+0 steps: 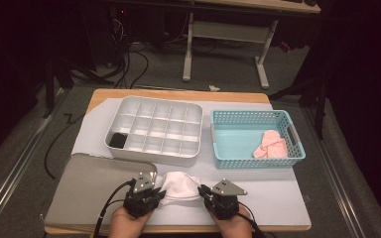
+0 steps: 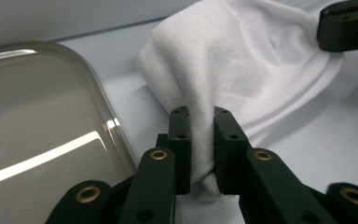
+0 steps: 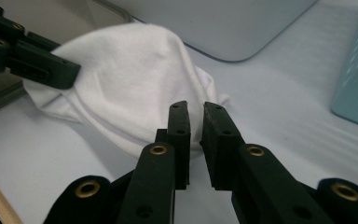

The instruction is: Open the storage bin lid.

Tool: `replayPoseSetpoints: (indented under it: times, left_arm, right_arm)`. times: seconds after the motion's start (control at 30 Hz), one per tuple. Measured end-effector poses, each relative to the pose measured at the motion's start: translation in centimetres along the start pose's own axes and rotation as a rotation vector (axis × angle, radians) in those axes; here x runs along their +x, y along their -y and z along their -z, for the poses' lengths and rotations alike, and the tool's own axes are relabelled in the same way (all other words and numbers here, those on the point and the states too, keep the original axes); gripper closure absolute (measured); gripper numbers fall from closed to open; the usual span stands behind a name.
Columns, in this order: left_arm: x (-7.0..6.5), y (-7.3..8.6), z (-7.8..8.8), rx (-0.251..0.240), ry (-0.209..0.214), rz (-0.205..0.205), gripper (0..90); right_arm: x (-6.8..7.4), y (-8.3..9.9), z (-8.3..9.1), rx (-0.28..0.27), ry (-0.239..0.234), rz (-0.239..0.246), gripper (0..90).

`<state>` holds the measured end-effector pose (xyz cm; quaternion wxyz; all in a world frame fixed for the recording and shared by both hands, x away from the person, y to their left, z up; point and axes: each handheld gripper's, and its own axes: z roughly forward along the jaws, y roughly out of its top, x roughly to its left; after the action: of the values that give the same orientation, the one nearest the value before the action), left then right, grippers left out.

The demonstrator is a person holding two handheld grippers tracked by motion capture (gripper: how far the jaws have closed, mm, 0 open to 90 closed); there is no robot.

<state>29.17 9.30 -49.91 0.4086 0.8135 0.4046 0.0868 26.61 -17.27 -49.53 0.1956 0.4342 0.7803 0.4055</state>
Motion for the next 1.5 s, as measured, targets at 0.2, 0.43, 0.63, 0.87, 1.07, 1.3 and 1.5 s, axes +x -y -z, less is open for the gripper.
replayPoseSetpoints:
  times: [0.2, 0.43, 0.63, 0.87, 1.07, 1.3, 1.5]
  left_arm:
    - [-0.3, -0.8, 0.7, -0.022, -0.034, -0.036, 78.4]
    - [-1.8, -2.3, 0.5, -0.026, -0.051, -0.1, 76.6]
    - [-2.7, -3.0, 0.4, -0.019, -0.051, -0.144, 76.1]
    - [-2.3, -2.4, 0.4, 0.002, -0.056, -0.139, 76.2]
    - [-2.1, -2.2, 0.5, -0.004, -0.047, -0.129, 76.4]
    - [-2.2, -2.5, 0.5, -0.035, -0.012, -0.119, 77.1]
    - [-2.4, -2.8, 0.3, -0.03, -0.03, -0.137, 77.8]
  right_arm:
    - [0.0, 0.0, -0.9, 0.021, -0.005, -0.004, 81.3]
    - [0.0, 0.0, -1.1, 0.022, -0.004, -0.01, 81.0]
    - [-0.1, 0.1, -1.0, 0.018, -0.007, -0.011, 78.7]
    - [1.7, -2.4, -0.9, -0.068, -0.078, 0.002, 82.3]
    - [2.8, -2.7, -3.6, 0.022, -0.106, 0.017, 86.4]
    - [2.7, -1.8, -5.0, 0.077, -0.125, 0.006, 89.8]
    - [1.5, -2.1, -1.4, -0.025, -0.066, -0.019, 88.0]
